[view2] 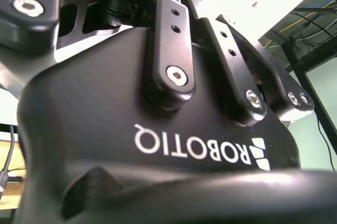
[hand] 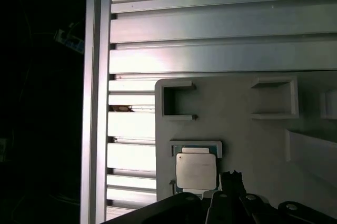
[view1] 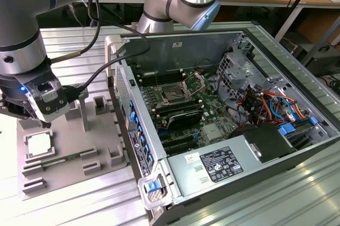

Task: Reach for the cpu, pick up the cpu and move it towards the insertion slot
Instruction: 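Reach for the cpu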

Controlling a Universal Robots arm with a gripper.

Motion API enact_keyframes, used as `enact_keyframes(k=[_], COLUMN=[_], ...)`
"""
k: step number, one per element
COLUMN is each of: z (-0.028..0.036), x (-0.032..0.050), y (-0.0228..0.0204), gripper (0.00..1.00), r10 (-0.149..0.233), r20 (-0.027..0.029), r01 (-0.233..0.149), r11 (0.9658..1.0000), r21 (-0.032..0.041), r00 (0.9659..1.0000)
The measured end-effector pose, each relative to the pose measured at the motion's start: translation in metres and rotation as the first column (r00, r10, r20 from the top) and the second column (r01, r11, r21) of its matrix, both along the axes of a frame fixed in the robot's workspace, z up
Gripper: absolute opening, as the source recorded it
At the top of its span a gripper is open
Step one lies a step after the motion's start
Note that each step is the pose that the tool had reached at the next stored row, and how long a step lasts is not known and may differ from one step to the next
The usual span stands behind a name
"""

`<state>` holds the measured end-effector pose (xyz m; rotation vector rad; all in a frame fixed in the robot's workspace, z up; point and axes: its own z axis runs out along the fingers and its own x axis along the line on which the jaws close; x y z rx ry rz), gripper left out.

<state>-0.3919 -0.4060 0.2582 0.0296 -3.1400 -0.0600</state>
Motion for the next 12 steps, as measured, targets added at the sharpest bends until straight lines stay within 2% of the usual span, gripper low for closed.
enact_keyframes(k=[4,12], z=[-0.0017,-0.0053], x=[-0.0043,-0.0079], y=[-0.0002,-0.0023], gripper=[0.11,0.11], r10=[0.000,0.000], r20=[0.0001,0.0001], r01=[0.000,0.000], r11=[1.0000,1.0000], r21=[0.0001,0.0000], r00=[1.0000,1.0000])
